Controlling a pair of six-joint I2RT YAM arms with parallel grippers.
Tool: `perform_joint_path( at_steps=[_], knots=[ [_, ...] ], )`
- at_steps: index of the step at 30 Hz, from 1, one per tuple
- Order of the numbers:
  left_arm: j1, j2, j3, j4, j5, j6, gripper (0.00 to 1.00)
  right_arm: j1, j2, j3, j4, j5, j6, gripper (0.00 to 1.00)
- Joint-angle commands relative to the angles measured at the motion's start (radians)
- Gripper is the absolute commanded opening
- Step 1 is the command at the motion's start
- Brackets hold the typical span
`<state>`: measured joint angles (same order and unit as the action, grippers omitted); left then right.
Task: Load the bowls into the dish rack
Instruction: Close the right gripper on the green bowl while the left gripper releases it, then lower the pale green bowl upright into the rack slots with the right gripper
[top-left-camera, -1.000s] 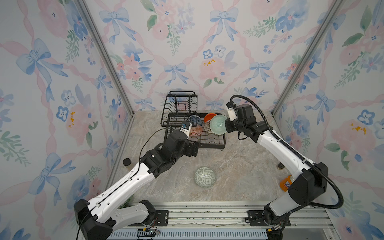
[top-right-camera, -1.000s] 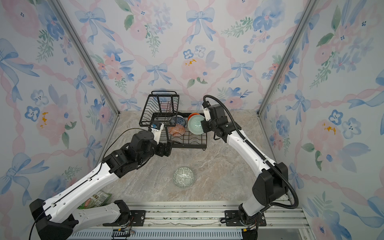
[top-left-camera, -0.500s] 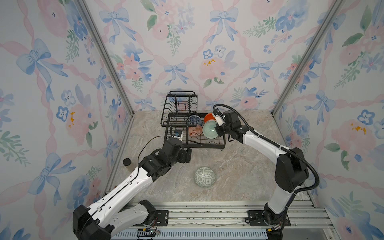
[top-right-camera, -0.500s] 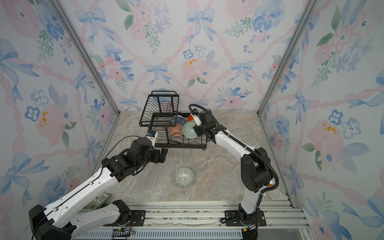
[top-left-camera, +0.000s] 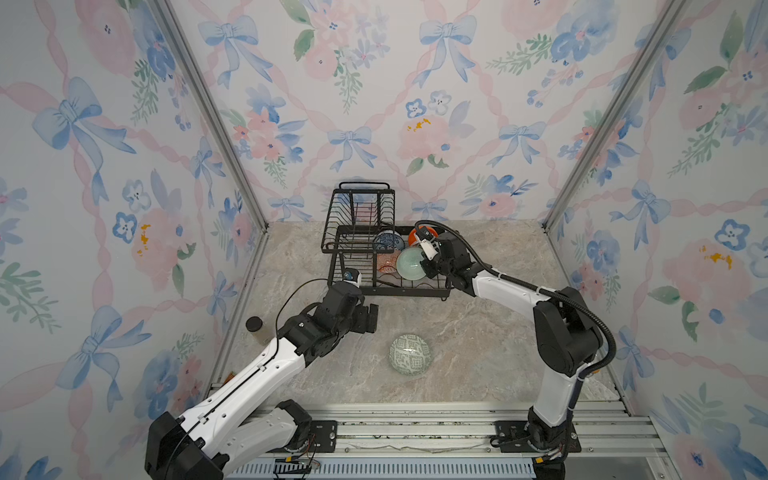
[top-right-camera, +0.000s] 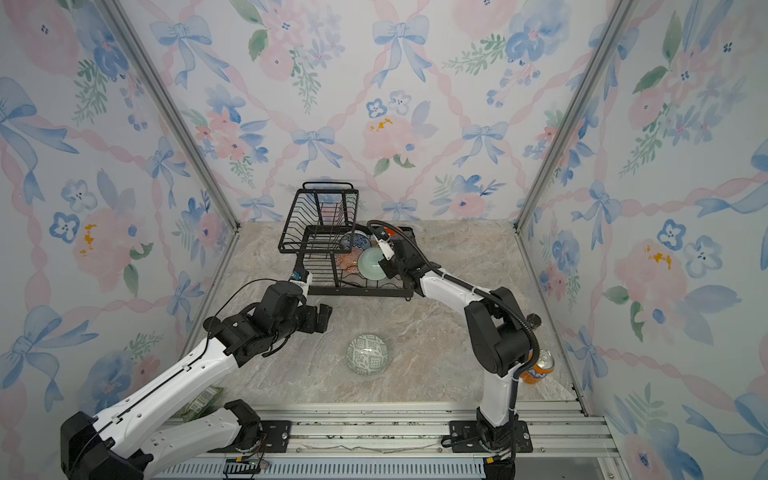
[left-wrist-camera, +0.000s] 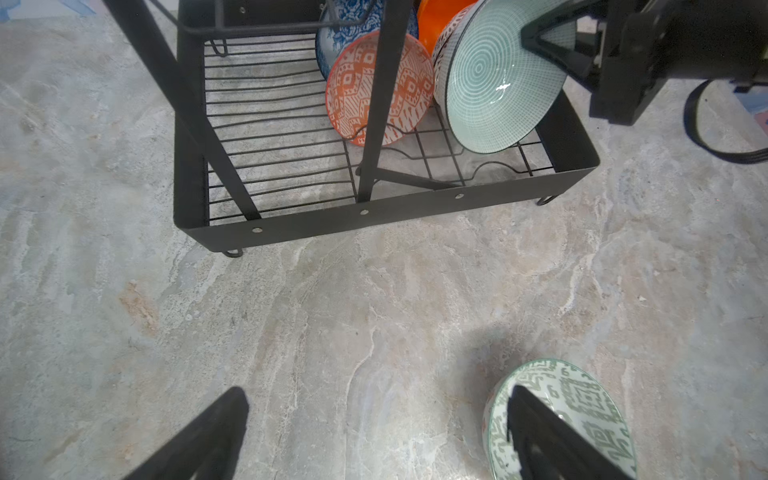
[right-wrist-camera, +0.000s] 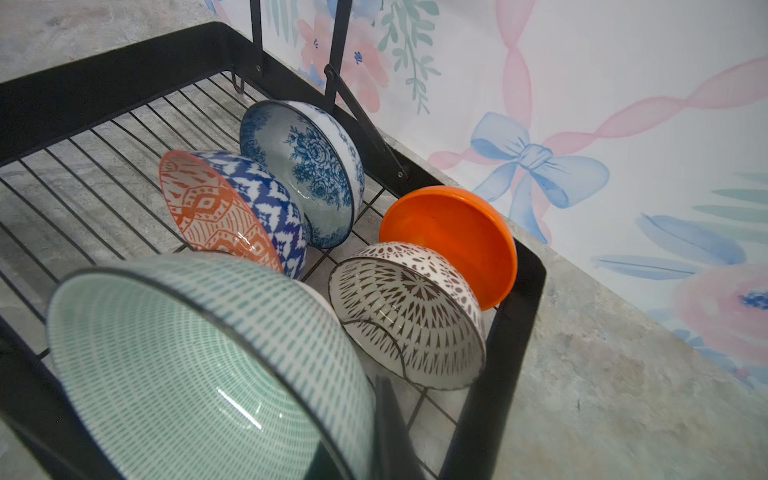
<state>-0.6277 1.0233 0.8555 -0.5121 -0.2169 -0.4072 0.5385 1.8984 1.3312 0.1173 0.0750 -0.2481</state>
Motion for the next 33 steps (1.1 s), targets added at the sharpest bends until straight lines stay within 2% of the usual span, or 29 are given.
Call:
perform_joint_path(
  at_steps=[1, 17, 33],
  knots=[
    [0.011, -0.014, -0.022, -0.011, 0.022, -0.024, 0.98, 0.009, 0.016, -0.018, 0.186, -0.039, -0.002, 0.0],
    [0.018, -0.036, -0.056, -0.009, 0.029, -0.043, 0.98, 0.046, 0.112, -0.089, 0.502, -0.017, -0.056, 0.0],
    [0.019, -0.037, -0.059, -0.008, 0.039, -0.046, 0.98, 0.081, 0.228, -0.01, 0.576, 0.009, -0.108, 0.0]
  ],
)
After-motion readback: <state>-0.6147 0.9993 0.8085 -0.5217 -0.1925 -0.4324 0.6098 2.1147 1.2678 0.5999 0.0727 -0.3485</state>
